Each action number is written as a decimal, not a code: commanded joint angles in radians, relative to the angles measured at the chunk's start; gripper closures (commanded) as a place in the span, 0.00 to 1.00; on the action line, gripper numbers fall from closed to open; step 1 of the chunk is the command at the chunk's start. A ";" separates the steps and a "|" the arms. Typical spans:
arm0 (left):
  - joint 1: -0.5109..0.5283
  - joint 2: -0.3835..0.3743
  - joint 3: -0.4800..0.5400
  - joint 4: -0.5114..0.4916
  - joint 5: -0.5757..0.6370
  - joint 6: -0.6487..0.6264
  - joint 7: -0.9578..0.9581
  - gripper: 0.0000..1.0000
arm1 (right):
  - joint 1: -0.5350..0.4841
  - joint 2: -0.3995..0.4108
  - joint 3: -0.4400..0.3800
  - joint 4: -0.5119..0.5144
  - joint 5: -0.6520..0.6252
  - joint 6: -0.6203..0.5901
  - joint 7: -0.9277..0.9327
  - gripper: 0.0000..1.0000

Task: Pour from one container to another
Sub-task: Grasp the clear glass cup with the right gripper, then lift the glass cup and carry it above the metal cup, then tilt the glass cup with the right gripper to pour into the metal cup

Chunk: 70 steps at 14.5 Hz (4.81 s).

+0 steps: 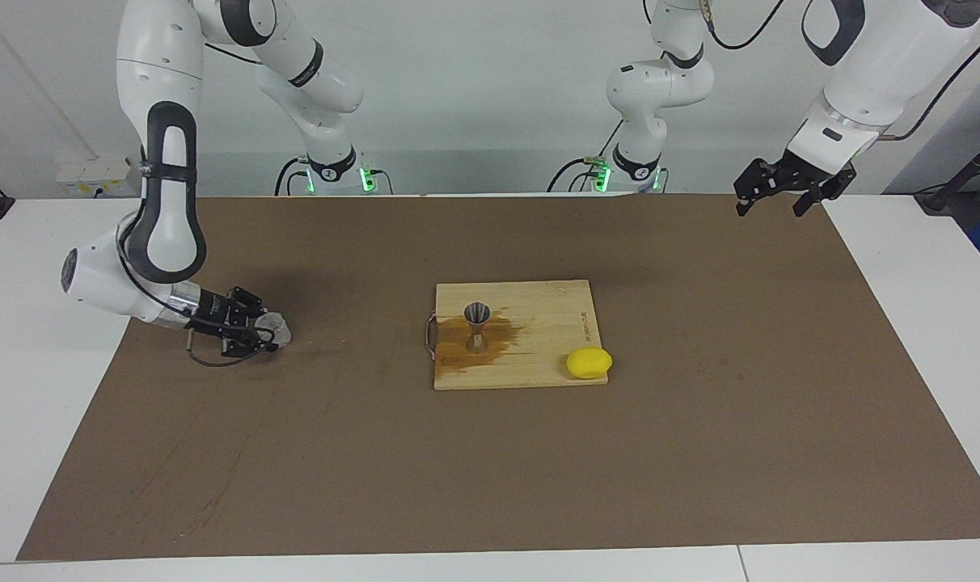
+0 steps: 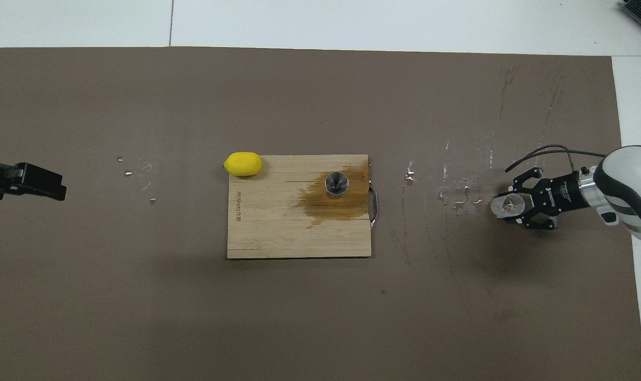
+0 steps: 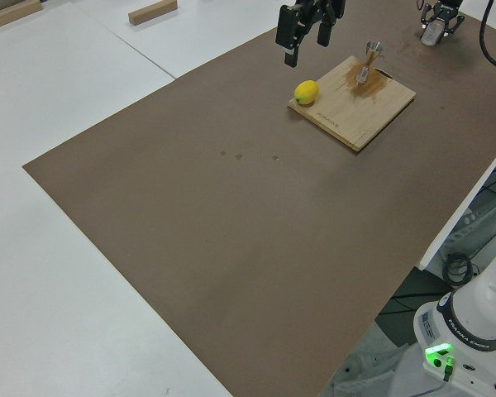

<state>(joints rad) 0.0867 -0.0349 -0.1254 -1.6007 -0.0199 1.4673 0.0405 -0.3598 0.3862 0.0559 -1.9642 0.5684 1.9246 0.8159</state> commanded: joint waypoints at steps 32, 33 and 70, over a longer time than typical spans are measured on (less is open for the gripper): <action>-0.007 -0.022 -0.005 0.005 -0.009 -0.042 -0.088 0.00 | 0.663 -0.050 0.012 0.260 -0.313 0.289 1.012 1.00; -0.007 -0.022 -0.005 0.005 -0.009 -0.042 -0.088 0.00 | 0.680 -0.052 0.013 0.261 -0.374 0.287 1.043 1.00; -0.008 -0.022 -0.005 -0.002 -0.008 0.001 -0.087 0.00 | 0.858 -0.112 0.022 0.254 -0.888 0.162 1.182 1.00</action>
<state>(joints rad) 0.0826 -0.0377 -0.1364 -1.5815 -0.0212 1.4580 -0.0369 0.5106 0.2930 0.0703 -1.7006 -0.3544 2.1059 1.9956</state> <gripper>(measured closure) 0.000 0.498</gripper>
